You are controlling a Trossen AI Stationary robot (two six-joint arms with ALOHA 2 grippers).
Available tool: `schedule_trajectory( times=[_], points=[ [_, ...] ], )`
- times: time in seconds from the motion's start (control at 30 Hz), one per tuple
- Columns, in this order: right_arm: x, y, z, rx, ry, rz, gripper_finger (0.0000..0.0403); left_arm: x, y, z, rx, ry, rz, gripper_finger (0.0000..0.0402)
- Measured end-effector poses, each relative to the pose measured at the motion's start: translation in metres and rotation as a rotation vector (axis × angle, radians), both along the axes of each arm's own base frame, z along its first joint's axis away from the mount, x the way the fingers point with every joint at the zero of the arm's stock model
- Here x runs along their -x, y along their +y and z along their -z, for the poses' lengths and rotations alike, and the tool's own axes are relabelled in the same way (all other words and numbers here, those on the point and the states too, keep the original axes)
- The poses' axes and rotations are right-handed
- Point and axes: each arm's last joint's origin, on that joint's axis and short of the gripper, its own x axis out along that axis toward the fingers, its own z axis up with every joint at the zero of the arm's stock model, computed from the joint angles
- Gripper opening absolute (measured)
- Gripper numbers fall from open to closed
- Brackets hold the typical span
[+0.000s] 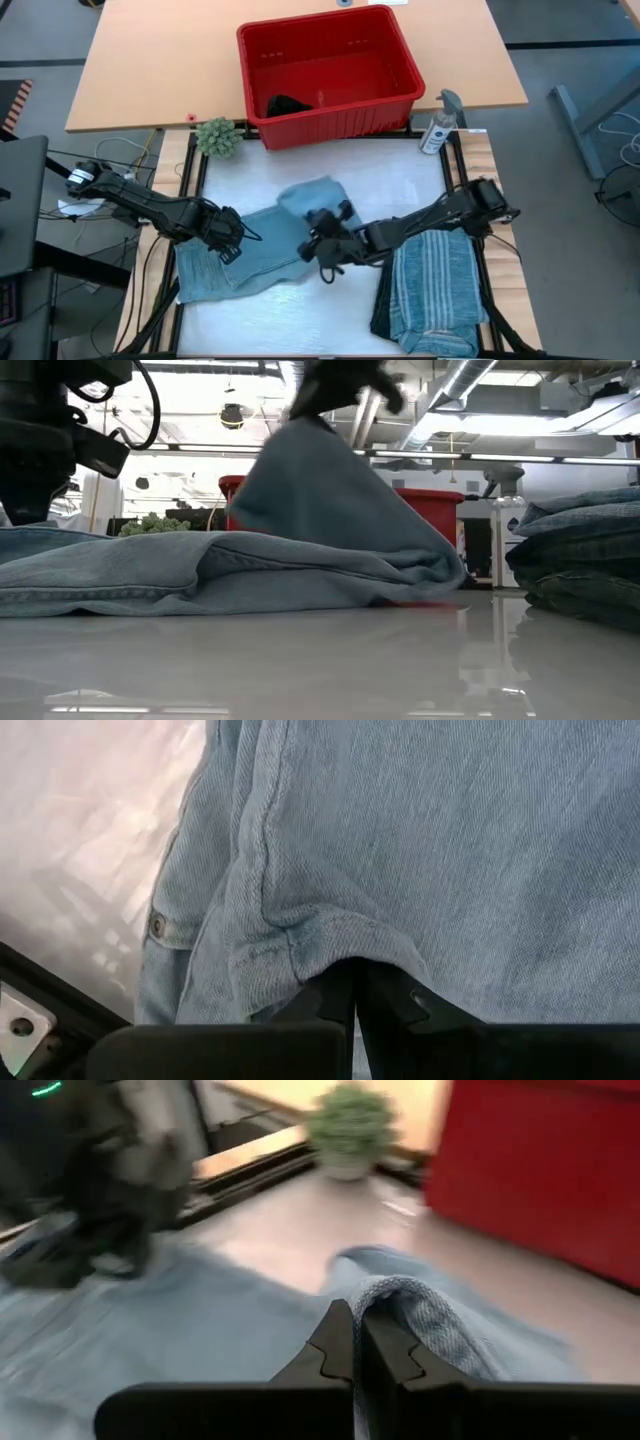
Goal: Fold Laundry from Bin
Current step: Fold the light blue denim pants
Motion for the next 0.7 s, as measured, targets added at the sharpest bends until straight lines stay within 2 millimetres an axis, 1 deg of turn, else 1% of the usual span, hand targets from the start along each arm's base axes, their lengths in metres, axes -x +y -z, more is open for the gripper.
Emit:
schedule_trajectory(
  times=[0.13, 0.23, 0.27, 0.33, 0.43, 0.5, 0.57, 0.63, 0.7],
  points=[
    [-0.025, 0.010, 0.019, 0.003, 0.009, -0.132, 0.0025, 0.000, 0.000, 0.000, -0.010, -0.005, 0.026, 0.0000],
    [-0.038, 0.016, 0.042, -0.043, 0.074, -0.224, 0.0027, -0.001, -0.001, 0.000, 0.007, -0.012, 0.051, 0.0000],
    [-0.041, 0.020, 0.051, -0.066, 0.103, -0.274, 0.0034, -0.002, -0.001, 0.000, 0.009, -0.014, 0.057, 0.0000],
    [-0.045, 0.025, 0.067, -0.075, 0.167, -0.345, 0.0062, -0.002, -0.001, 0.000, 0.007, -0.017, 0.073, 0.0000],
    [-0.046, 0.029, 0.084, -0.079, 0.222, -0.377, 0.0115, -0.002, 0.000, -0.001, -0.020, -0.025, 0.103, 0.0000],
    [-0.046, 0.032, 0.085, -0.104, 0.237, -0.416, 0.0152, -0.002, 0.000, -0.001, -0.038, -0.029, 0.120, 0.0000],
    [-0.044, 0.032, 0.081, -0.124, 0.244, -0.441, 0.0190, -0.003, 0.000, -0.001, -0.051, -0.031, 0.133, 0.0000],
    [-0.042, 0.031, 0.071, -0.135, 0.222, -0.446, 0.0224, -0.003, 0.001, -0.001, -0.065, -0.035, 0.137, 0.0000],
    [-0.038, 0.028, 0.056, -0.140, 0.198, -0.443, 0.0254, -0.003, 0.001, -0.001, -0.076, -0.037, 0.135, 0.0000]
  ],
)
